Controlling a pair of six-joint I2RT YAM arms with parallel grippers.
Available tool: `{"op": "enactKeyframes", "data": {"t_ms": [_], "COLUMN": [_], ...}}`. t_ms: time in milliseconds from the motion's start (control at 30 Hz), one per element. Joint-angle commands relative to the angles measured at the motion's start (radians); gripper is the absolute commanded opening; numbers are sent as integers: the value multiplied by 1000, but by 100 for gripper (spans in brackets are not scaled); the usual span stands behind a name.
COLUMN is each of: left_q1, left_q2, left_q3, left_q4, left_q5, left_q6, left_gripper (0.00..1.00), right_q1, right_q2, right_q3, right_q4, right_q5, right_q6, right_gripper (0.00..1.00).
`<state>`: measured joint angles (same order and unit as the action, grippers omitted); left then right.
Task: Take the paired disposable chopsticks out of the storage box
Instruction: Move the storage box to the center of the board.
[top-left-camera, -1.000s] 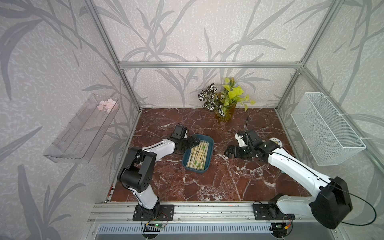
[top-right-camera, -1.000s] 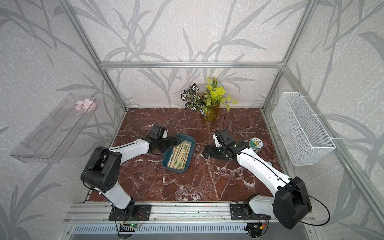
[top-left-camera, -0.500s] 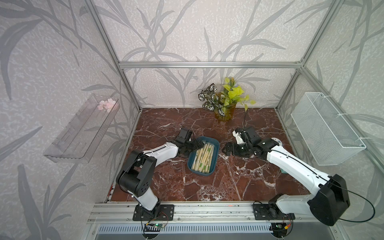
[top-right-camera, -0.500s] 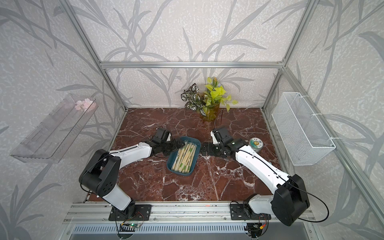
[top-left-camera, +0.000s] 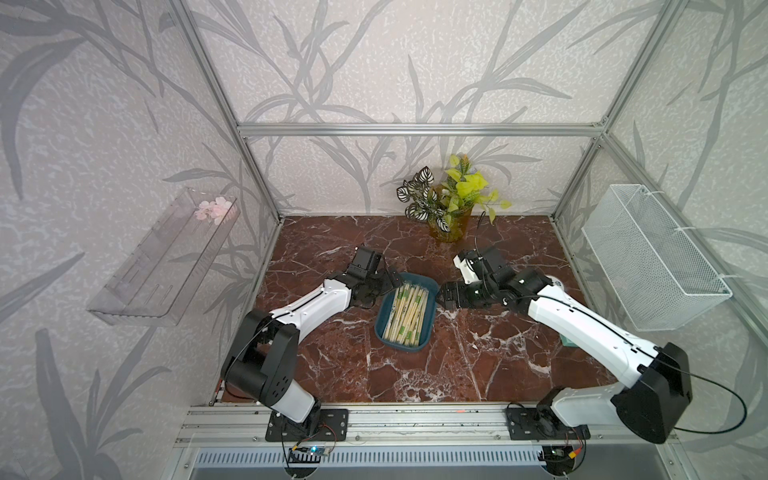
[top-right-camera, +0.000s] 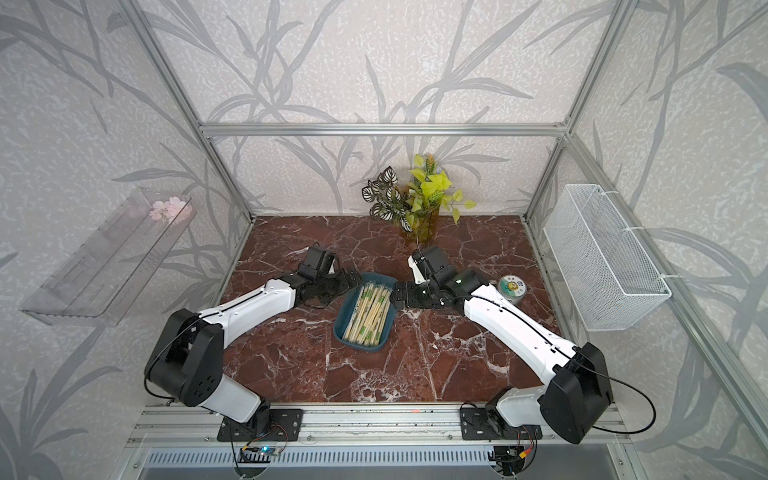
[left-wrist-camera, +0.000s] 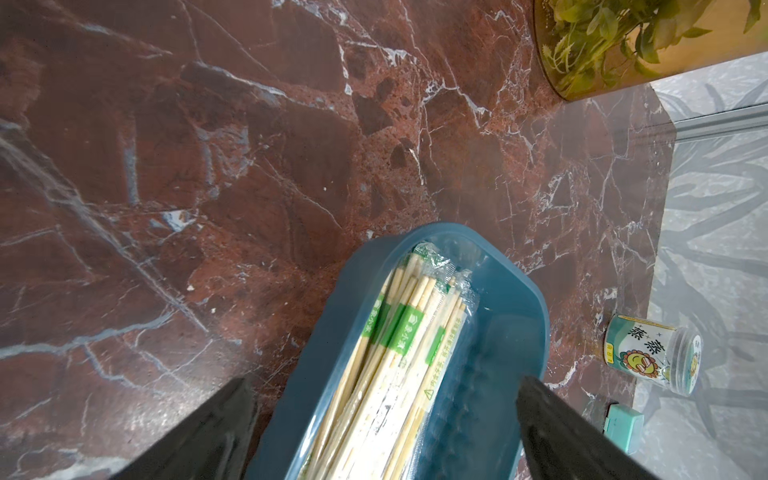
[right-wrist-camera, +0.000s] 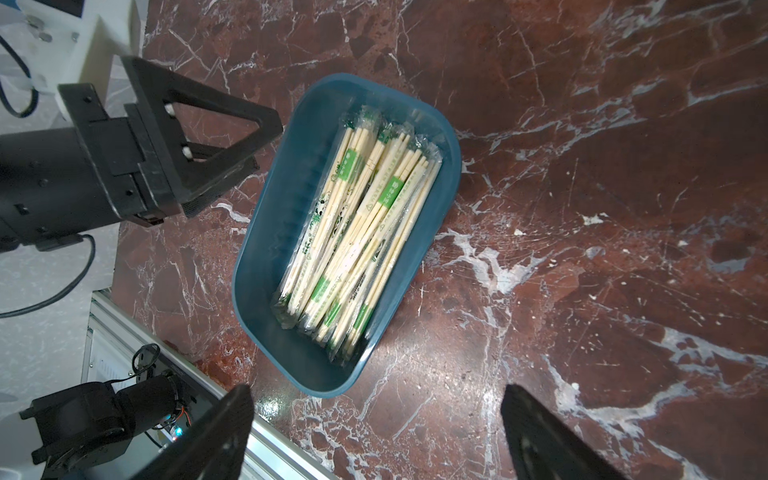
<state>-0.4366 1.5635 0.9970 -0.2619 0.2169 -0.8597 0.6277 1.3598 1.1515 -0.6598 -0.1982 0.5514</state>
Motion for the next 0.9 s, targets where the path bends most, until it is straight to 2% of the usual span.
{"op": "enactKeyframes", "data": {"t_ms": [0, 267, 500, 633, 867], "left_q1": [-1, -45, -114, -122, -103], "left_q2": [-1, -102, -158, -152, -209], "left_q3": [-36, -168, -202, -222, -188], "left_q4": [-8, 47, 118, 160, 4], "left_q5": [38, 90, 115, 137, -46], "left_q6": [-34, -102, -163, -184, -144], "left_gripper": [100, 100, 100, 100, 100], "right_q1": [3, 3, 3, 6, 43], "right_q2": [10, 16, 36, 60, 120], "right_q3": [8, 2, 18, 41, 110], "right_q4": [-18, -13, -7, -9, -34], "right_q5": [20, -4, -16, -21, -2], "right_q6": [4, 30, 18, 15, 9], "right_gripper": [94, 93, 92, 91, 87]}}
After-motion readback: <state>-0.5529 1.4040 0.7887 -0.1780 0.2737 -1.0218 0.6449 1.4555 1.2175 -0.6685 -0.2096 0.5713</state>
